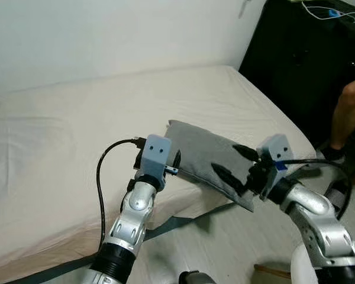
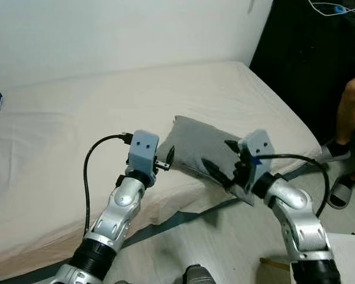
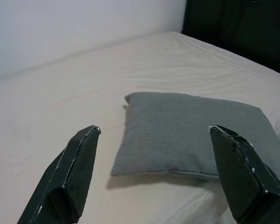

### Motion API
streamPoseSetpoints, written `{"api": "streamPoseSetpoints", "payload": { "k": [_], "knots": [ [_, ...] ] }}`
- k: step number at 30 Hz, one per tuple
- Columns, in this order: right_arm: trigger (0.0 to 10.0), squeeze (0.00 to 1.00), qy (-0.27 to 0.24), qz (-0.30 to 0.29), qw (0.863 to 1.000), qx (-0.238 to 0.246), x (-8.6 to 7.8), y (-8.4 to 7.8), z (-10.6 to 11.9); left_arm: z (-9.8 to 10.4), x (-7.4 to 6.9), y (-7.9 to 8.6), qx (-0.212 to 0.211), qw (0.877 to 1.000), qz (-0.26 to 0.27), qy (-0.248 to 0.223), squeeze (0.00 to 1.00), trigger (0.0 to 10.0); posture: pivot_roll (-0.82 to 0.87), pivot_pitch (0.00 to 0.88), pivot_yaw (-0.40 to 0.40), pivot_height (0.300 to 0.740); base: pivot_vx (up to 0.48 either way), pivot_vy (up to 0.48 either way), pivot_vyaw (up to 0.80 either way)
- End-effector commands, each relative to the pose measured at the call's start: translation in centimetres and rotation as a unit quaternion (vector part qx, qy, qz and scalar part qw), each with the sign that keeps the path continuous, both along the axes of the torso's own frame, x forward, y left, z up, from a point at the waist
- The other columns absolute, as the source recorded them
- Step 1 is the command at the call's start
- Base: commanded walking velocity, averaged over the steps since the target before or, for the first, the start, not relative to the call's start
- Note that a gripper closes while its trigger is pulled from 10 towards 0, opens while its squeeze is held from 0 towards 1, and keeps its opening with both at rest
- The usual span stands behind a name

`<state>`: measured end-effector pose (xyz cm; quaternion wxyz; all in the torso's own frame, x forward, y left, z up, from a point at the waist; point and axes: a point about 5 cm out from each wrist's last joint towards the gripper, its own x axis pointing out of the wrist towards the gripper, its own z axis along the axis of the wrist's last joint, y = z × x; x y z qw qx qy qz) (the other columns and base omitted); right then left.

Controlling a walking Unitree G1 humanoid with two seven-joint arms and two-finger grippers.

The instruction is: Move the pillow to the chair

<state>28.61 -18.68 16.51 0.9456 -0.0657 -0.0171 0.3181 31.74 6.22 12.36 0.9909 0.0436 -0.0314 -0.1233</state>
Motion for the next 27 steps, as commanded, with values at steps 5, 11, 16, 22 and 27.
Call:
{"api": "streamPoseSetpoints", "payload": {
  "k": [5,11,16,22,27],
  "knots": [
    [10.0,0.00,0.015,-0.063,0.997,0.037,2.1,1.4,-0.2,0.2,0.6,3.0,-0.026,0.998,0.052,0.012,0.00,10.0,-0.10,0.119,-0.029,0.740,0.000,0.000,0.00],
    [10.0,0.00,-0.007,-0.028,0.999,0.044,2.9,4.3,0.9,0.5,0.6,5.8,-0.019,0.996,0.084,0.010,0.00,10.0,-0.04,0.123,-0.035,0.740,0.000,0.000,0.00],
    [10.0,0.00,-0.015,0.005,0.999,0.030,2.9,5.8,0.9,0.7,0.1,6.9,-0.011,0.995,0.096,0.003,0.00,10.0,-0.01,0.120,-0.043,0.740,0.000,0.000,0.00],
    [10.0,0.00,-0.028,0.013,0.999,0.018,3.1,6.7,0.6,1.1,-0.3,7.9,-0.007,0.996,0.090,-0.012,0.00,10.0,0.01,0.111,-0.052,0.740,0.000,0.000,0.00],
    [10.0,0.00,-0.059,0.013,0.998,0.014,3.2,7.1,0.9,0.9,-0.9,9.3,-0.001,0.995,0.103,-0.018,0.00,10.0,0.01,0.104,-0.051,0.740,0.000,0.000,0.00]
  ]
}}
